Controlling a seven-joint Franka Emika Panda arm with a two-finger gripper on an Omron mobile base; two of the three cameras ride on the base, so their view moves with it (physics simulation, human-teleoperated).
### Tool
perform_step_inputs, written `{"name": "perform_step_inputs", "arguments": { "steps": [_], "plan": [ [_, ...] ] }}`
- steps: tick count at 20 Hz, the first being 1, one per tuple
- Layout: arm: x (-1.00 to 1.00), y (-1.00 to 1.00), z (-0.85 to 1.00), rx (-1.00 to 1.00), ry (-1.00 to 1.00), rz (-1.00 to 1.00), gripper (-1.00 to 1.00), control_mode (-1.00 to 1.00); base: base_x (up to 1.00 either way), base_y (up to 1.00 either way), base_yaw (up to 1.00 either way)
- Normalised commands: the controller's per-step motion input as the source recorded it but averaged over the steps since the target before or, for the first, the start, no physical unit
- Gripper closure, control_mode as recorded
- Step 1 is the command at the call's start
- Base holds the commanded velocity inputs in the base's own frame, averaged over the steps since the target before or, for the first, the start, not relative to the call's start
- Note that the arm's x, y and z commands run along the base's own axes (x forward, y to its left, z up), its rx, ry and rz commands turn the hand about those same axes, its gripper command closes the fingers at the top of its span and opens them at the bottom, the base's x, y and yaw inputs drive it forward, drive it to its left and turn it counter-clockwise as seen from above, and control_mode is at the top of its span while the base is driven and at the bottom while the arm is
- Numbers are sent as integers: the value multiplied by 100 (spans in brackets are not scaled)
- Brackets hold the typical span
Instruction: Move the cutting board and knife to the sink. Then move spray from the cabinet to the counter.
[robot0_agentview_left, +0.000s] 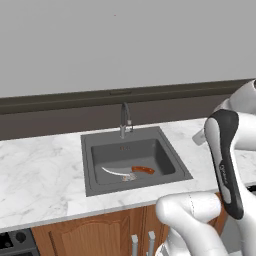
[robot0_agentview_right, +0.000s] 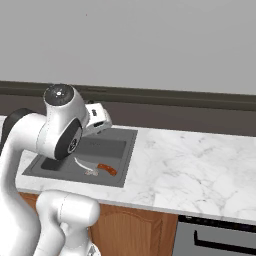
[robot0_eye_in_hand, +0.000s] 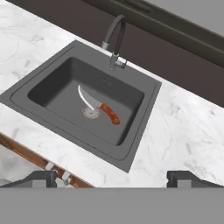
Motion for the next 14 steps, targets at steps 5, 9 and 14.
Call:
{"name": "perform_step_inputs", "arguments": {
  "steps": [5,9,14],
  "plan": [
    [-11,2,2,0,-5,-4,-100,-100,0,0,0],
    [1,0,0,0,0,0,-100,-100,0,0,0],
    [0,0,0,0,0,0,-100,100,-22,0,0]
  ]
}}
